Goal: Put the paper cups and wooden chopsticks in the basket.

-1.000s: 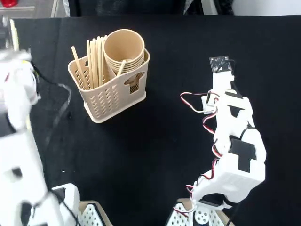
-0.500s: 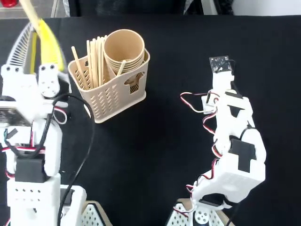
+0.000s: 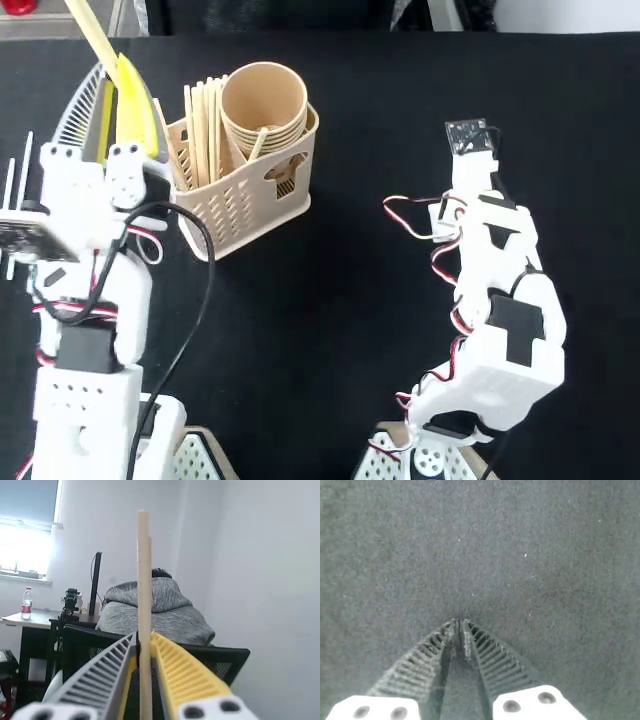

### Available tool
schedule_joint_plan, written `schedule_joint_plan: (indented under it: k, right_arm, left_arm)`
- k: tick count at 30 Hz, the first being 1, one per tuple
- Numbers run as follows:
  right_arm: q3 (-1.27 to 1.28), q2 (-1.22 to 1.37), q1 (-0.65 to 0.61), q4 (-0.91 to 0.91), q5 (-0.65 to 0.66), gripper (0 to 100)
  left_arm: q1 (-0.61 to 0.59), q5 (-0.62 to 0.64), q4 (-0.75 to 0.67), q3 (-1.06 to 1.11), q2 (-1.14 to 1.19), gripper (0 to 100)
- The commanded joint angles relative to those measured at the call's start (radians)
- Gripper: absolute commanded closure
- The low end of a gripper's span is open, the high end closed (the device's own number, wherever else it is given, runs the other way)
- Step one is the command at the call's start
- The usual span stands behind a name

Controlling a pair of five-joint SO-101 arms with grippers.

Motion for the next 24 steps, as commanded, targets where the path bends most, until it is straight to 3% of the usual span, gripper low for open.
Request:
schedule_joint_plan:
  k: [1,5,8,11,13,24]
  right_arm:
    - [0.001,-0.059,0.005,-0.005,0.011,98.5]
    - [0.001,-0.059,0.005,-0.005,0.011,98.5]
    - [0.001,-0.059,0.005,-0.005,0.011,98.5]
    - [0.001,-0.059,0.005,-0.005,0.011,98.5]
    - [0.001,-0.059,0.005,-0.005,0.011,98.5]
    - [0.001,-0.059,0.005,-0.005,0.011,98.5]
  left_arm:
    - [0.007,0.006,-0.054,0.093,0.0,97]
    - [0.005,0.003,-0.032,0.171,-0.006,96]
    - [0.001,0.011,0.11,0.136,-0.003,87]
    - [0.001,0.008,0.201,0.082,-0.002,91]
    - [0.001,0.005,0.186,0.071,-0.002,95]
    - [0.001,0.009,0.138,0.077,-0.011,95]
